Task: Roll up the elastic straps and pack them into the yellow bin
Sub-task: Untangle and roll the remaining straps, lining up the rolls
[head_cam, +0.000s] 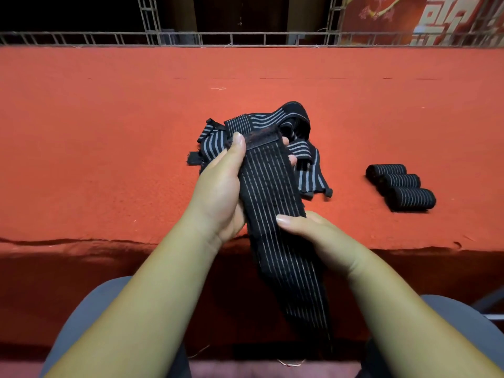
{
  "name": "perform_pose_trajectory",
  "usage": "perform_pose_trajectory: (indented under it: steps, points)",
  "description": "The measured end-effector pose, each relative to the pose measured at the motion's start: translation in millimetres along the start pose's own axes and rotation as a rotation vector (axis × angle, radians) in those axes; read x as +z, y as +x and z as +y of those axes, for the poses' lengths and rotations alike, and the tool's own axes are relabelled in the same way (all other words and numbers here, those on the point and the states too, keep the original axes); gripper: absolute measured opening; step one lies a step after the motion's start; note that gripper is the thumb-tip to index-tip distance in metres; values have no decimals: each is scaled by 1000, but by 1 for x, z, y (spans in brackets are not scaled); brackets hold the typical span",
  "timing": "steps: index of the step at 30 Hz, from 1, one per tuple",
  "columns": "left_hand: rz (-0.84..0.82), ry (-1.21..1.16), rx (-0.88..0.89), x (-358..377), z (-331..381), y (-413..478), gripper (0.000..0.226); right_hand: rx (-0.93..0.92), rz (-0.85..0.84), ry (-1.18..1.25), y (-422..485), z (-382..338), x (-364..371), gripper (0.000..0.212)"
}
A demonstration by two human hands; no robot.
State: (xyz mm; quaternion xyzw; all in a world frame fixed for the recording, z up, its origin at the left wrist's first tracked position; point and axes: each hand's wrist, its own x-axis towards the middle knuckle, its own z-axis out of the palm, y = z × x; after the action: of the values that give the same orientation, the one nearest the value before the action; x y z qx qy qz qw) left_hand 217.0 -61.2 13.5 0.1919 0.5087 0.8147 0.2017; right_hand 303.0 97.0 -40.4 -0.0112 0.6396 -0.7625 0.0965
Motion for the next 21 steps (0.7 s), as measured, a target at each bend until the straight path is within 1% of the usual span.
perform_pose_trajectory:
  steps: [2,3,5,7,9,11,14,16,19,21]
  points:
    - [23,-2,-10,-4,-2,3,65,65,-119,112,2,5,0,51]
    - [29,-8,-21,-6,-3,5,66,86,-175,154,3,7,0,54]
    - [43,-5,-37,-10,-6,8,67,91,-254,185,7,11,-1,52]
    - [59,4,-33,-14,-7,12,67,76,-299,194,11,14,-1,47]
    - [88,14,-17,-19,-8,15,65,97,-301,198,15,18,-2,42]
    - [129,24,-7,-24,-9,18,61,106,-308,205,18,20,-4,44]
    - [203,60,6,-31,-14,24,51,91,-326,217,23,22,-4,58]
    - [218,83,16,-34,-16,28,49,75,-355,212,27,21,-1,65]
    - [224,112,29,-38,-17,34,49,83,-358,187,31,22,1,60]
    - [231,139,35,-40,-18,38,52,128,-328,218,33,24,1,53]
